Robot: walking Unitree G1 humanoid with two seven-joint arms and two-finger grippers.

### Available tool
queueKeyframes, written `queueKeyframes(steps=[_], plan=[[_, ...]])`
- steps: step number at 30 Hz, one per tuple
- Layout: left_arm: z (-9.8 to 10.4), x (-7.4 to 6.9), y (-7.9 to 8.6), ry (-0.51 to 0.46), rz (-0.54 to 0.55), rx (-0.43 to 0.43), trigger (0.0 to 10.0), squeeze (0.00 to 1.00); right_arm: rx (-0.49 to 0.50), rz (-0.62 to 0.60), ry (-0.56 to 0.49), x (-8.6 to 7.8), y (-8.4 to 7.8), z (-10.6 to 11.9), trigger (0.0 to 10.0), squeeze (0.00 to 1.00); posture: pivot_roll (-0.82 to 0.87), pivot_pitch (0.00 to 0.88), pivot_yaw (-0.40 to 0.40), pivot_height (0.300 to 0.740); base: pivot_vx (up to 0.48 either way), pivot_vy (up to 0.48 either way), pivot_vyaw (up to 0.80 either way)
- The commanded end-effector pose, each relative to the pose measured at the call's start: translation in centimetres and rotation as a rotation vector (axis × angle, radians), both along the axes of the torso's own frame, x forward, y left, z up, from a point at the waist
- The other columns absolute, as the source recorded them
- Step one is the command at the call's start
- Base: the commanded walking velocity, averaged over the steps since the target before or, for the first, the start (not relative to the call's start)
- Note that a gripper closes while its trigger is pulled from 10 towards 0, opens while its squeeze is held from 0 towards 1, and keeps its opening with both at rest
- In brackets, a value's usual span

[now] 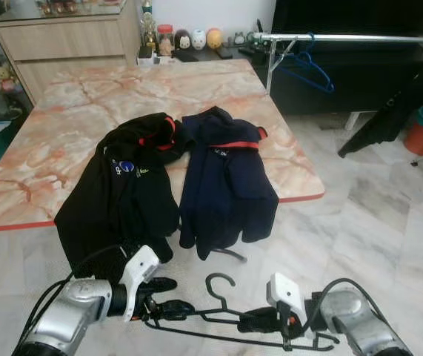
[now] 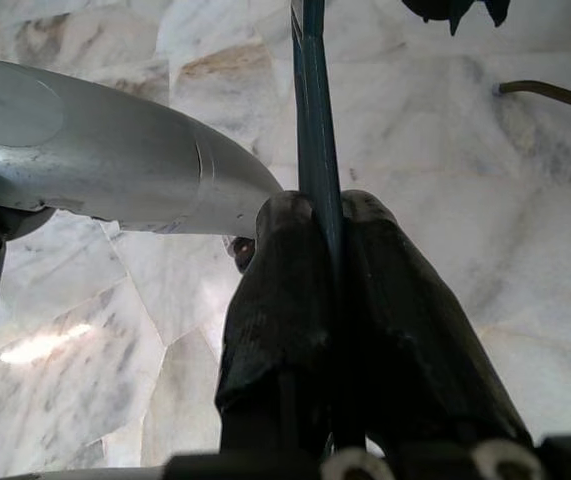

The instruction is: Hang hanger

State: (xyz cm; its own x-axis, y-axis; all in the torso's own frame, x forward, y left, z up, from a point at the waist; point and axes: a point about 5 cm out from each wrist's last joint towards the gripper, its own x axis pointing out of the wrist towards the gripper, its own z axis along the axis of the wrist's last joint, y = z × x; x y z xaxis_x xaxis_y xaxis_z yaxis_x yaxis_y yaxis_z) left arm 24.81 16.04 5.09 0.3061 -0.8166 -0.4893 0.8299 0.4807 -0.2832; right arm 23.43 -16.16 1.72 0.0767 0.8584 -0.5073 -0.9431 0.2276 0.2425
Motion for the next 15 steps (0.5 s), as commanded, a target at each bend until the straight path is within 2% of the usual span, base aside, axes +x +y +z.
queueKeyframes(steps=[1,8,15], plan=[[-0.3,0.0,-0.2,0.003,-0.014,0.02,10.0,0.0,0.017,-0.003,-0.023,0.5,0.4,0.4,10.0,0.0,0.09,0.0,-0.015,0.74,0.0,0.0,0.0],[-0.7,0.0,-0.6,0.024,-0.023,0.017,10.0,0.0,0.062,-0.042,-0.052,1.4,0.8,1.0,10.0,0.0,0.09,0.0,-0.015,0.74,0.0,0.0,0.0],[-1.7,-0.1,-1.1,0.046,-0.018,0.02,10.0,0.0,0.057,-0.049,-0.067,1.6,0.9,1.1,10.0,0.0,0.08,0.0,-0.016,0.74,0.0,0.0,0.0]])
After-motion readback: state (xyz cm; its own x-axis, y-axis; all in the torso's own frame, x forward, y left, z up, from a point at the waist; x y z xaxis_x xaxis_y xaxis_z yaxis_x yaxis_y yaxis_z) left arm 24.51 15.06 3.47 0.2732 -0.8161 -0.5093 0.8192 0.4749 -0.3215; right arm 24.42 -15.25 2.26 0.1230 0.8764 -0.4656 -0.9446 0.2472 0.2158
